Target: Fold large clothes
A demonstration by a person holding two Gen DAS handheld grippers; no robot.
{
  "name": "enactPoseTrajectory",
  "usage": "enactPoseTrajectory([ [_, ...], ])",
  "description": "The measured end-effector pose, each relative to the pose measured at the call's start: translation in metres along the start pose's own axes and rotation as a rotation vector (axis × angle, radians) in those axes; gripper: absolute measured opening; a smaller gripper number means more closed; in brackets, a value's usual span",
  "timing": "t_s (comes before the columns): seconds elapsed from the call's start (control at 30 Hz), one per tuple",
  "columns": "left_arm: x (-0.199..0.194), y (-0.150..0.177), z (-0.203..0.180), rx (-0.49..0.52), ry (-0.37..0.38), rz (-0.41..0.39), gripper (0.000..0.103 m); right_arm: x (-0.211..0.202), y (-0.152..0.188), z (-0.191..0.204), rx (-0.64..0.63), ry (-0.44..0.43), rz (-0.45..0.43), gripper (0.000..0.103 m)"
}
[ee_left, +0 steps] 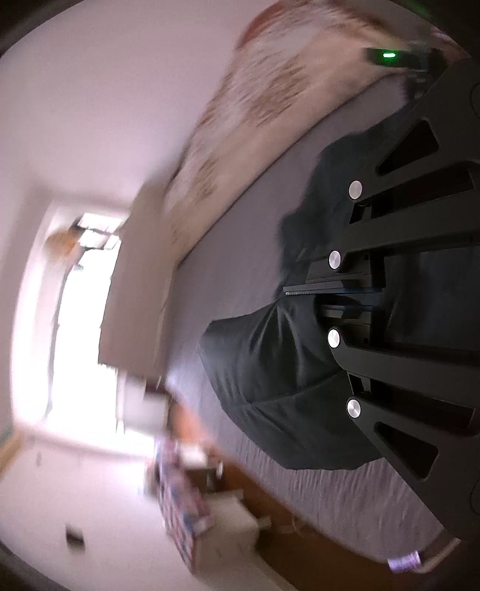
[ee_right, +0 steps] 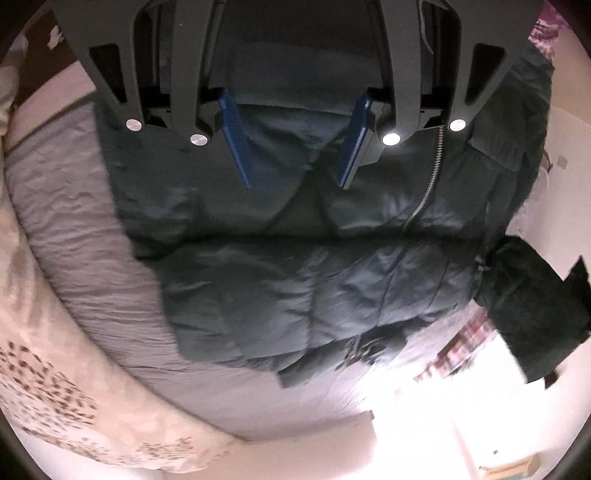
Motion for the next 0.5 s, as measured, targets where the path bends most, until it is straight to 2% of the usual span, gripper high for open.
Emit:
enactPoseTrajectory([
  [0.1, 0.041, 0.037, -0.047, 0.09, 0.074, 0.132, 0.003, -0.009, 0.005, -0.016, 0.034, 0.005, -0.01, 0.049],
  [0.17, 0.071, 0.069, -0.065, 0.113, 0.09, 0.234, 0.003, -0.013, 0.008, -0.023, 0.049, 0.007, -0.011, 0.049],
  [0.27, 0.102, 0.111, -0.076, 0.104, 0.076, 0.346, 0.003, -0.016, 0.012, -0.029, 0.055, 0.011, -0.016, 0.049],
  [0.37, 0.111, 0.138, -0.082, 0.066, 0.066, 0.401, 0.004, -0.016, 0.014, -0.033, 0.062, 0.006, -0.013, 0.049],
  [0.4, 0.114, 0.144, -0.079, 0.048, 0.065, 0.423, 0.01, -0.017, 0.016, -0.033, 0.064, 0.004, -0.013, 0.049],
  [0.47, 0.119, 0.153, -0.087, 0.009, 0.083, 0.476, 0.038, -0.015, 0.016, -0.033, 0.068, -0.002, -0.008, 0.049],
  [0.5, 0.116, 0.157, -0.085, -0.002, 0.08, 0.484, 0.064, -0.014, 0.015, -0.031, 0.067, -0.006, -0.006, 0.049],
])
Point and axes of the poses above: each gripper's, at about its wrist camera, not at the fingertips, and x roughly the way its jaws point, z to its left, y to its underside, the point moved 5 cm from there along x, roughly the way its jaws point
